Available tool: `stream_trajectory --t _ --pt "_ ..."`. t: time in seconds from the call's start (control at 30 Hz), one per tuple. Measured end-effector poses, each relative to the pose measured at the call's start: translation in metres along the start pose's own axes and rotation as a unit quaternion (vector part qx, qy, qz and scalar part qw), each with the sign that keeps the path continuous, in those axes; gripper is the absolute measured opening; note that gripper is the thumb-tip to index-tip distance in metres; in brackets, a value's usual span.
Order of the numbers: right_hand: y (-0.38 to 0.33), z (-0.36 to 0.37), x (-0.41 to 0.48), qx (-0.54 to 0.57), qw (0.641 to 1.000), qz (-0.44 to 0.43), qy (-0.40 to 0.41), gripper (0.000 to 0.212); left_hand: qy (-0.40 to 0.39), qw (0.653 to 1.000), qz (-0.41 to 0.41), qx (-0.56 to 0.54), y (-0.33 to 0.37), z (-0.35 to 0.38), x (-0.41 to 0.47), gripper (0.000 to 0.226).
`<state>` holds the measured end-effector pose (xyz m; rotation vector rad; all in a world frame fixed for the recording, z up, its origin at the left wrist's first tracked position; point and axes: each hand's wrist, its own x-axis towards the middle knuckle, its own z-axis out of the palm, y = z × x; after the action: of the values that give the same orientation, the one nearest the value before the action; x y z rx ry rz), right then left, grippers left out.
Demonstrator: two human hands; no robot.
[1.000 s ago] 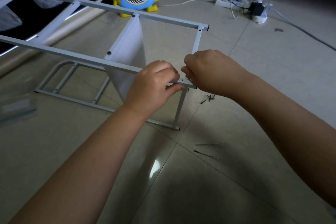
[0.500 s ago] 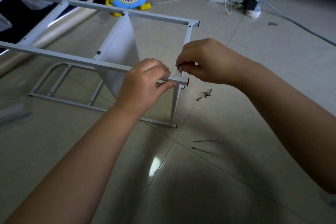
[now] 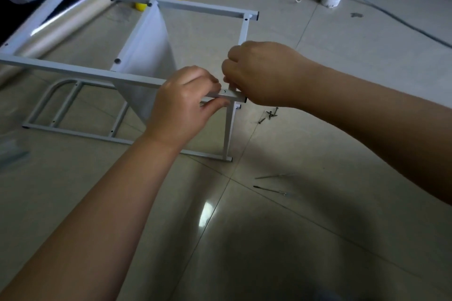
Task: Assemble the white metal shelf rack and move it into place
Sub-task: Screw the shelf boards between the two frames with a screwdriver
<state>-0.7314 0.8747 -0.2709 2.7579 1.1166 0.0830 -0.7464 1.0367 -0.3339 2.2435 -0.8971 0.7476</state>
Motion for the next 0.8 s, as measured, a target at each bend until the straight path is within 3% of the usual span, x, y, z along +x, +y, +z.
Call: stream_trajectory --t 0.23,0.33,0.43,0.5,0.57,0.67,0.73,0.8 --pt "-0.005 0.003 0.011 -0.001 0.984 0.138 -0.109 0.037 0.005 1.0 0.002 -0.01 0.001 0.005 0.001 0.03" --pt "-0.004 0.001 0.009 0.133 0.972 0.18 -0.071 0.035 0.01 1.0 0.004 -0.01 -0.001 0.005 0.002 0.029" --pt "0.007 -0.005 -0.003 0.367 0.882 0.294 0.024 0.05 0.018 1.0 0.005 -0.013 -0.003 0.006 0.001 0.027" --pt "0.018 0.017 -0.014 0.361 0.861 0.348 0.09 0.045 0.028 1.0 0.004 -0.01 -0.002 0.009 0.0 0.027" --pt "0.024 0.065 -0.032 0.281 0.877 0.389 0.021 0.037 0.039 0.999 0.01 0.006 -0.001 0.011 -0.003 0.027" --pt "0.017 0.151 -0.077 0.223 0.871 0.387 -0.205 0.02 0.048 0.998 0.027 0.023 0.001 0.014 -0.004 0.025" --pt "0.003 0.19 -0.106 0.203 0.874 0.326 -0.299 0.032 0.048 0.998 0.031 0.025 0.002 0.015 -0.004 0.024" --pt "-0.012 0.213 -0.125 0.184 0.886 0.267 -0.331 0.041 0.042 0.999 0.017 0.02 0.003 0.014 -0.002 0.025"
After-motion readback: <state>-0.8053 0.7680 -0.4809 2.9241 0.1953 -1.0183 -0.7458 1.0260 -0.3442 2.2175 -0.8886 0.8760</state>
